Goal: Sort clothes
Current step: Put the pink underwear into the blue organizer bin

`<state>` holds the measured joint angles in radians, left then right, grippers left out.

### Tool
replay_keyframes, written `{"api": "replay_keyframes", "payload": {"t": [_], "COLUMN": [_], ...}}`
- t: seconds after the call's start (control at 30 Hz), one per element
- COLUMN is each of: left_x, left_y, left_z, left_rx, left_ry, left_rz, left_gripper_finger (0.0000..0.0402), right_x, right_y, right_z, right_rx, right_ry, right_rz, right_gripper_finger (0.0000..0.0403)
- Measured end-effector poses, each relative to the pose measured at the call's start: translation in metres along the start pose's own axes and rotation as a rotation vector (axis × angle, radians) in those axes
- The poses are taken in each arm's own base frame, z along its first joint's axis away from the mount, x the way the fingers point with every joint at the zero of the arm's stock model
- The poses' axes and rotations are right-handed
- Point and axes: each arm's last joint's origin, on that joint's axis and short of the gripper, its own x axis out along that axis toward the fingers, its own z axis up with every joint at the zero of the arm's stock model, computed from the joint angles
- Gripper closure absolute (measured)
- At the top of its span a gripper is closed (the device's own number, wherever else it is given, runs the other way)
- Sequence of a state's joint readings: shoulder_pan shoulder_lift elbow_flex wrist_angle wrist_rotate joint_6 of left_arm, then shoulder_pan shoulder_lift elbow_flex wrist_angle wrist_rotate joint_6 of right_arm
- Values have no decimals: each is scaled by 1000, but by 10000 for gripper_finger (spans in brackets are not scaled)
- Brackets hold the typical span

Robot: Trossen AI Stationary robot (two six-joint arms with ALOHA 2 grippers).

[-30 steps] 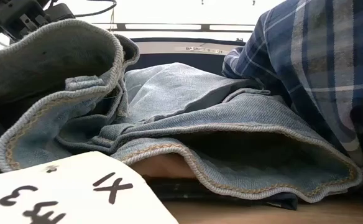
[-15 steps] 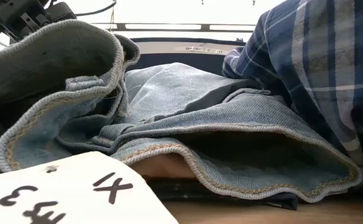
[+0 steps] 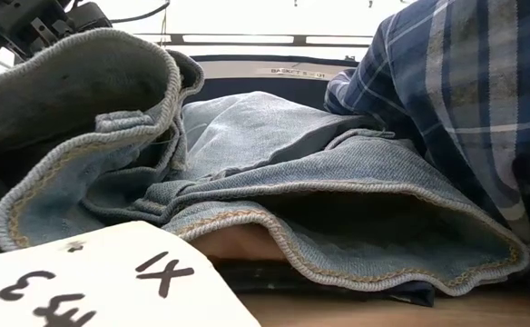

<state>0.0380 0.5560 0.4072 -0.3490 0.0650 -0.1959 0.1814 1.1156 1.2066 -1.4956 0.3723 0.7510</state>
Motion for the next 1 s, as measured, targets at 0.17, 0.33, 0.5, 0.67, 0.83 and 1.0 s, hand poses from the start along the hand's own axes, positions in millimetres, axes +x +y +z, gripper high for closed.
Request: {"api": "replay_keyframes", "payload": {"t": [0.17,0.33,0.5,0.67,0.83,1.0], "left_x": [0,0,0,0,0,0], "left_y": [0,0,0,0,0,2], "left_z": [0,0,0,0,0,0], "left_rx": [0,0,0,8,10,11], "left_ry": [0,0,0,-1,-3,-12], "left_rz": [0,0,0,0,16,60], "left_gripper_finger": [307,307,307,307,307,307], "right_x": [-44,-81,-110,-133,-145,-146], "right_y": [-15,-28,-37,-40,-39,-37], "right_z": [13,25,43,75,115,155], "right_rx": [61,121,148,153,120,82], "right_ry": [-151,-308,-443,-568,-686,-776], "right_rz": [12,22,-5,-31,-52,-77], "right_gripper_finger": [401,401,402,402,403,403]}}
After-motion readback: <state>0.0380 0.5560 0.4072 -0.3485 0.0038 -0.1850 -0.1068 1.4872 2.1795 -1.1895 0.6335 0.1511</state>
